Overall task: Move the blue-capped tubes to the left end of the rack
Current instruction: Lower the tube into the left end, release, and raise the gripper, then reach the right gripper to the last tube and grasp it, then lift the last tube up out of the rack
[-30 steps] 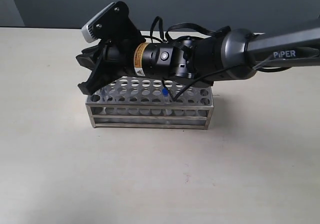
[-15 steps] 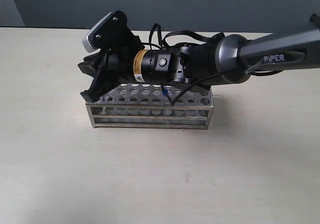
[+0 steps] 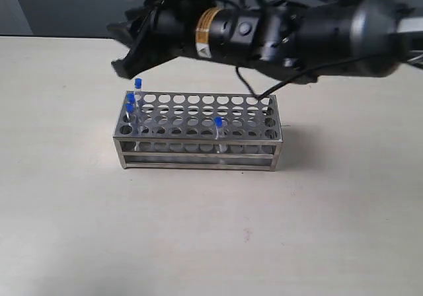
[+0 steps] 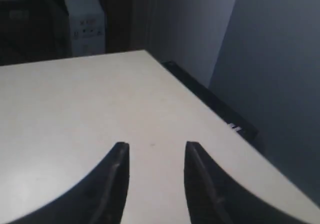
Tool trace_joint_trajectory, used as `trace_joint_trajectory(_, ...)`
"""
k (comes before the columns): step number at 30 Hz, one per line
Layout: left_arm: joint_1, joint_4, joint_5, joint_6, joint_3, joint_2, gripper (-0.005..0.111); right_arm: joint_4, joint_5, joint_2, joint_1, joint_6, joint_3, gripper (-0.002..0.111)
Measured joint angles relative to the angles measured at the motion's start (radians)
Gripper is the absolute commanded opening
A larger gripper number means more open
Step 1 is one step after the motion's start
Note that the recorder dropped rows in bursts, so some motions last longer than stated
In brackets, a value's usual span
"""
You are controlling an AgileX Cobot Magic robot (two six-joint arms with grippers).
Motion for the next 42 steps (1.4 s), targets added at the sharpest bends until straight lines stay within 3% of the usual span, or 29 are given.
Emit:
trace_joint_trajectory(9, 0.0, 0.0, 0.0, 0.0, 0.0, 0.0, 0.001, 0.045, -0.053, -0.236, -0.111, -0.002, 0.329, 0.037)
trace_joint_trajectory(16, 0.0, 0.0, 0.0, 0.0, 0.0, 0.0, 0.001, 0.293, -0.176, -0.254, -0.118, -0.186, 0.592, 0.037)
trace_joint_trajectory(42, 0.0, 0.0, 0.0, 0.0, 0.0, 0.0, 0.001, 0.399, -0.286, 0.028, -0.118, -0.293, 0.573, 0.037)
